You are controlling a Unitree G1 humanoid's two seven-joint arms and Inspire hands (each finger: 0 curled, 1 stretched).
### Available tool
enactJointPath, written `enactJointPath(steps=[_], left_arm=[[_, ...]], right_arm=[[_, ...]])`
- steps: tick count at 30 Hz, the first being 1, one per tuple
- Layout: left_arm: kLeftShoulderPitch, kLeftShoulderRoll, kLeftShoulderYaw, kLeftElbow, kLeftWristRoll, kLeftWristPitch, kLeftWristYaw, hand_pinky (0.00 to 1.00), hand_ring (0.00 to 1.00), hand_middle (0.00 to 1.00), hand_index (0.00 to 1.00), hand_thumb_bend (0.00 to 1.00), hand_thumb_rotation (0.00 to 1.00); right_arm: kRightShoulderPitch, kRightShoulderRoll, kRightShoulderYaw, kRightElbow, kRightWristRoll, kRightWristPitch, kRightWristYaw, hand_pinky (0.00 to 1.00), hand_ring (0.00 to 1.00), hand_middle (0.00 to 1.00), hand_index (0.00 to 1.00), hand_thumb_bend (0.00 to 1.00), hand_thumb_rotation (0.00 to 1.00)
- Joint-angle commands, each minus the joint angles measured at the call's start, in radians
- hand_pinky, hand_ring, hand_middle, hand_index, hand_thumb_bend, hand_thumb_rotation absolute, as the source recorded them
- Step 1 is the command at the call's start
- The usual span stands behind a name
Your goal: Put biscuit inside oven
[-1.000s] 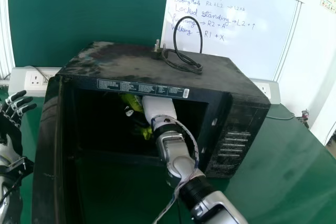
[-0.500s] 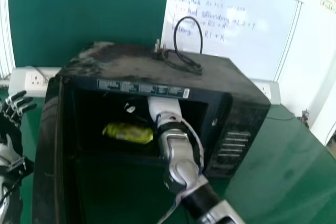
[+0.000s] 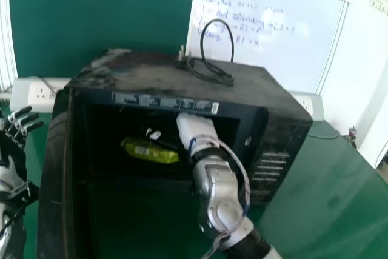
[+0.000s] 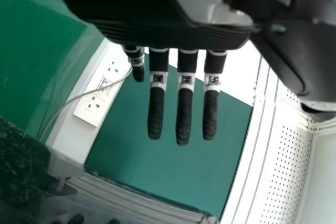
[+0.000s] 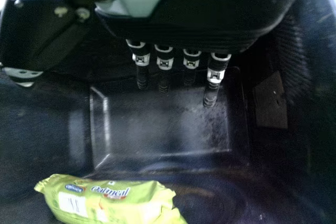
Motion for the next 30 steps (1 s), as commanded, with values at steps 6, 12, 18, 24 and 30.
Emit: enactJointPath(steps=[6,12,18,24,30], left_arm=[[-0.012,0.009,0.004,0.007,-0.001,0.0,-0.007,0.47,0.5,0.52,0.54,0.87,0.93],[-0.015,0.012,0.006,0.012,-0.003,-0.002,-0.01,0.47,0.5,0.51,0.54,0.87,0.93],[-0.018,0.017,0.009,0.024,0.001,-0.009,-0.014,0.47,0.5,0.52,0.54,0.88,0.93],[-0.021,0.02,0.012,0.036,0.001,-0.016,-0.019,0.48,0.5,0.52,0.54,0.88,0.93],[-0.019,0.024,0.015,0.042,0.001,-0.019,-0.024,0.47,0.5,0.52,0.55,0.87,0.93]], right_arm=[[0.112,-0.011,-0.016,-0.186,-0.066,0.029,0.077,0.91,0.98,0.99,0.99,0.98,0.94],[0.183,-0.039,-0.036,-0.314,-0.106,-0.006,0.128,0.91,0.98,0.99,0.98,0.95,0.95],[0.247,-0.072,-0.067,-0.413,-0.138,-0.057,0.162,0.93,0.99,1.0,0.99,0.93,0.97],[0.345,-0.102,-0.12,-0.512,-0.141,-0.125,0.157,0.91,0.97,0.99,0.98,0.95,1.0],[0.464,-0.116,-0.177,-0.602,-0.136,-0.193,0.139,0.9,0.97,0.99,0.99,0.97,1.0]])
